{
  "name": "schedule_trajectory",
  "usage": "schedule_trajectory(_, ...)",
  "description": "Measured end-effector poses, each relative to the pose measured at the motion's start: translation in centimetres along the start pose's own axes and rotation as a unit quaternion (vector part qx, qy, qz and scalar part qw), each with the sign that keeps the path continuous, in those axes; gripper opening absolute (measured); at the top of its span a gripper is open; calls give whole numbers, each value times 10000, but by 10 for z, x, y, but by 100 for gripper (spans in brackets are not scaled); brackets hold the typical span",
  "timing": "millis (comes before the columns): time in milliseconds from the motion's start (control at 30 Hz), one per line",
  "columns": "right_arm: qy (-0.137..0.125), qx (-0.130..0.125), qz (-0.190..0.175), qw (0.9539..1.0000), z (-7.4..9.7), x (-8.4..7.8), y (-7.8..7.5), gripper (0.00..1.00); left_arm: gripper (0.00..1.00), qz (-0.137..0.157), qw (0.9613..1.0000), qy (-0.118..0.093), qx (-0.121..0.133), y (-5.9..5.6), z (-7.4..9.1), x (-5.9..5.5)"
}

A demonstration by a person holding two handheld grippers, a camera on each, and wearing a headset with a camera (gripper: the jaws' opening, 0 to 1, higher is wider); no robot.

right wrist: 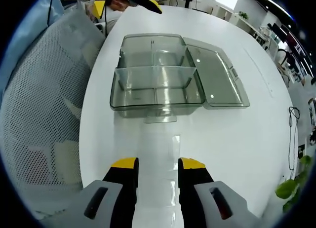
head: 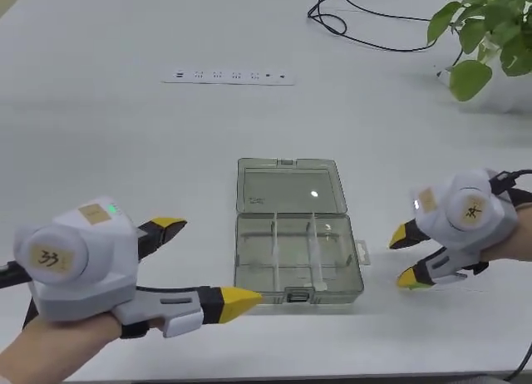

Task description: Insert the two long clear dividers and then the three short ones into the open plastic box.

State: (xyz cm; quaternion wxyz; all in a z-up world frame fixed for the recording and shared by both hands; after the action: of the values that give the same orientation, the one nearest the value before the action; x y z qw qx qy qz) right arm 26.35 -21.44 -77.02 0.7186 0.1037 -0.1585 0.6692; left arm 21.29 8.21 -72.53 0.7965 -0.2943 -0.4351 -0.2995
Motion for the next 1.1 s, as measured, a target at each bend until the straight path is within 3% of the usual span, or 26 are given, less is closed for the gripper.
schedule_trajectory(300,-524,-655,-10,9965,30,25,-12,32,88,245,9997,46,37,5,-4,3)
schedule_trajectory(433,-565,-745,51,9956,40,35,-11,32,85,473,9989,32,18,8,-8,8)
schedule_trajectory(667,-656,-1079,548,9905,52,58,-8,32,75,841,9963,-19,-169,4,-21,24)
schedule_trajectory(800,-701,-1258,793,9864,59,74,-3,32,67,1198,9922,-14,-349,-1,-29,32)
schedule_trajectory(833,-720,-1326,877,9847,61,79,-3,32,64,1302,9905,-100,-422,-3,-32,35)
schedule_trajectory(1100,-816,-1536,1187,9776,65,105,3,32,49,1827,9802,2,-766,-14,-47,45)
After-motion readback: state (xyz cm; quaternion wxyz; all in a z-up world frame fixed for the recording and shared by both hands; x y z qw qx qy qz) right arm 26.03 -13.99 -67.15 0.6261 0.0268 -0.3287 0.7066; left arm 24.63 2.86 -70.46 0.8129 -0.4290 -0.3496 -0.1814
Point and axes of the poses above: the centre of the closed fingertips' face, and the gripper's own axes: z roughly backward along the fingers, y roughly to its left, x roughly out of its top, the point moved 7 cm from there along z, roughly backward along the fingers, and after that the axes turned 1 degree about -z, right-handed, at the moved point
